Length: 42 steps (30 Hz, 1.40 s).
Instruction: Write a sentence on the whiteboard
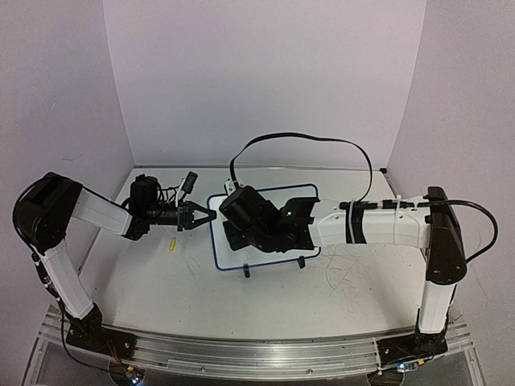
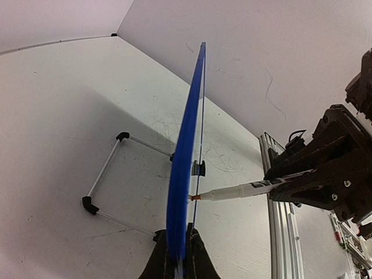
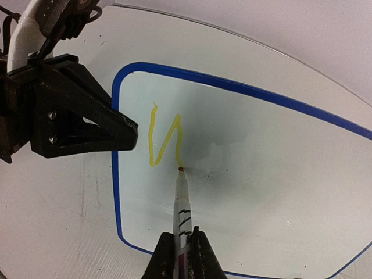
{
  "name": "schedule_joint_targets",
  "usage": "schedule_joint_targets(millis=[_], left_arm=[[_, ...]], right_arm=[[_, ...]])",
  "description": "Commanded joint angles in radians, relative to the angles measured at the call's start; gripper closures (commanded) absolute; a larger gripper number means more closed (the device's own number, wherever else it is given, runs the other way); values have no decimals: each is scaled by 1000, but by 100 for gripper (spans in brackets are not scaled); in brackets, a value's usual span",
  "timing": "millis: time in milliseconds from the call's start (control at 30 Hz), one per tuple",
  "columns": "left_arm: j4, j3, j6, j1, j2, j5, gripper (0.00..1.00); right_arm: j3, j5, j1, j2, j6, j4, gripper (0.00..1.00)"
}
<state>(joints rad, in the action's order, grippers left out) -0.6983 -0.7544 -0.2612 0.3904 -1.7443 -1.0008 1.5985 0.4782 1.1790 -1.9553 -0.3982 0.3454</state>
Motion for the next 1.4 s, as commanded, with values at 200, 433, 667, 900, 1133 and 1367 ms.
schedule_joint_targets(millis=[200,433,667,900,1133,1367], left_arm=[[22,18,45,-8,-8,39,100],[23,20,46,-8,-6,39,100],[23,14,46,-8,-11,37,100],[25,14,46,-8,-11,39,100],[25,16,48,-8,-14,46,100],[28,13,47,-8,-17,50,100]], right_arm=[[78,78,-17,-1,38,17,100],[107,82,-33,-13,54,16,100],[131,97,-46,-14,69,15,100],[133,80,-47,-13,75,13,100],[-5,17,-6,100,96,-93,100],[-152,3,-4,189,37,-158,100]])
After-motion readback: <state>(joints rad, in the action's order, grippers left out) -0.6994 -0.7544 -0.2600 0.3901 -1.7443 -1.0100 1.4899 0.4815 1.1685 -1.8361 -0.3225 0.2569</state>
